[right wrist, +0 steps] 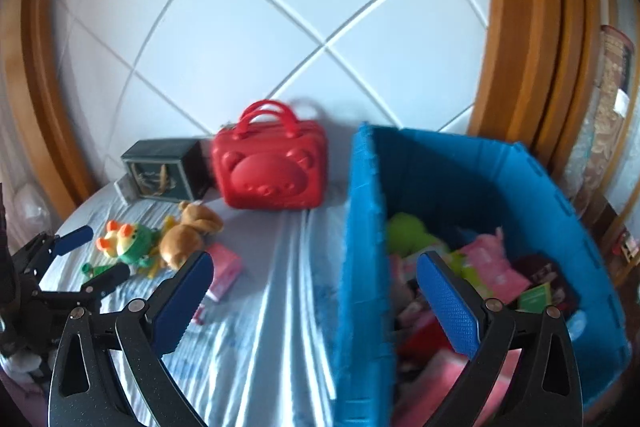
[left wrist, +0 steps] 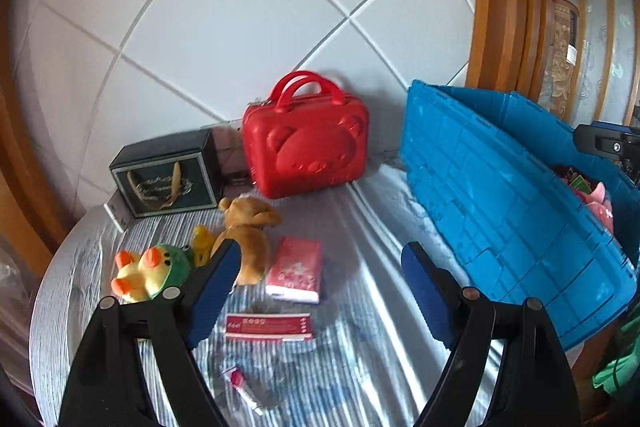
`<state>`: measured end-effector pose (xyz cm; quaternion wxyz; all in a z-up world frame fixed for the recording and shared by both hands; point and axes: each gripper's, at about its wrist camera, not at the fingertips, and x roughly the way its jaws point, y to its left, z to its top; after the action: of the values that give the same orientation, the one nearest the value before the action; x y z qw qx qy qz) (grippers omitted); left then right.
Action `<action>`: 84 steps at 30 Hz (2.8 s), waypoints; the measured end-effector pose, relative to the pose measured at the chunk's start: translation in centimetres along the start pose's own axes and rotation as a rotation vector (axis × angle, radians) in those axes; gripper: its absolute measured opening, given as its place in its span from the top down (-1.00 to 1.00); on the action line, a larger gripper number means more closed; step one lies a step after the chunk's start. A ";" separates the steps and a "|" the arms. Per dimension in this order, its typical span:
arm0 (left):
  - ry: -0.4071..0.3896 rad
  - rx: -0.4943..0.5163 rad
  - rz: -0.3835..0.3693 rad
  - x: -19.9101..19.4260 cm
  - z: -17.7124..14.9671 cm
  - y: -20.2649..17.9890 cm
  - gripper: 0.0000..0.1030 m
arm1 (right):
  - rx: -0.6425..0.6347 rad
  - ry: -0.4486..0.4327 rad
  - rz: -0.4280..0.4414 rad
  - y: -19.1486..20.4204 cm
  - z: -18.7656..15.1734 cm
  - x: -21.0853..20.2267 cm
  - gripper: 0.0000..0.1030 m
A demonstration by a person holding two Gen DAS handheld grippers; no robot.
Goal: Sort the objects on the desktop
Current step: 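Return both grippers to the bed above the remaining items, then grasp the green jar with the left gripper while the right grasps the green bottle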
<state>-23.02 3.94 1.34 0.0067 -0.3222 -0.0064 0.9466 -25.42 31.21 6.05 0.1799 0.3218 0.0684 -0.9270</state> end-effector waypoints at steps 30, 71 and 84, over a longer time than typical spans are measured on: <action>0.296 -0.438 0.350 15.7 -21.1 39.0 -0.60 | -0.011 0.382 0.122 20.9 -9.7 23.7 -1.00; 0.289 -0.475 0.423 13.0 -23.7 37.2 0.21 | -0.824 0.550 0.546 52.4 -15.3 37.7 -0.28; 0.238 -0.436 0.460 10.8 -22.0 36.2 0.21 | -0.747 0.496 0.537 52.3 -14.4 36.1 0.00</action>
<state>-18.43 -31.87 -23.26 -0.2752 -0.4175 -0.1352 0.8554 -23.76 -24.19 -28.24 0.4922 0.4519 0.3501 -0.6565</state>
